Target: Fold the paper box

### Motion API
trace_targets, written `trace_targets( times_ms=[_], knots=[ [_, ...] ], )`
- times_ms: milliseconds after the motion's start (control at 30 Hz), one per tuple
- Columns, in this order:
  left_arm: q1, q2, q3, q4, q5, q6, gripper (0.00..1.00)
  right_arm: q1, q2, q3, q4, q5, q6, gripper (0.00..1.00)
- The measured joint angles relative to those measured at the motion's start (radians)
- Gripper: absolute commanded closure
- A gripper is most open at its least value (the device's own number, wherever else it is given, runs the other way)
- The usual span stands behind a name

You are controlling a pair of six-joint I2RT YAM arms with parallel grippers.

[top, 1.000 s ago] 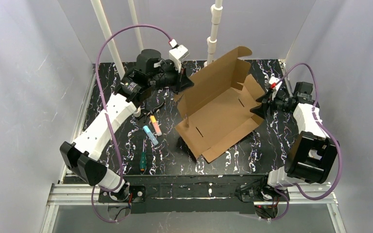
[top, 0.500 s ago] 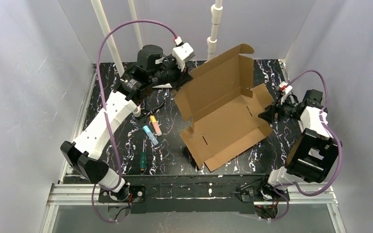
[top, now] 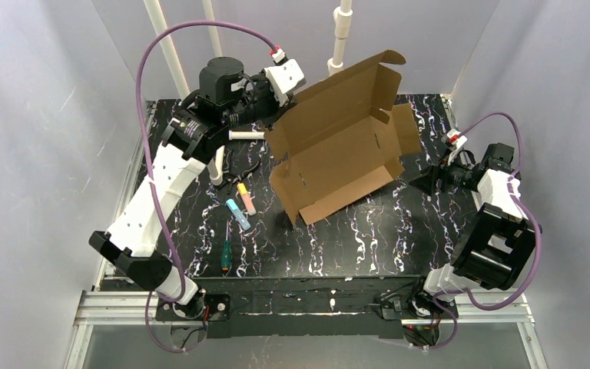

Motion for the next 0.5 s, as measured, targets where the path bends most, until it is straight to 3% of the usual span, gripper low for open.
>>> trace_targets(
  times_ms=[500],
  knots=[
    [-0.037, 0.0, -0.154, 0.024, 0.142, -0.109, 1.0, -0.03, 0.106, 0.016, -0.2, -0.019, -0.21, 0.28]
  ],
)
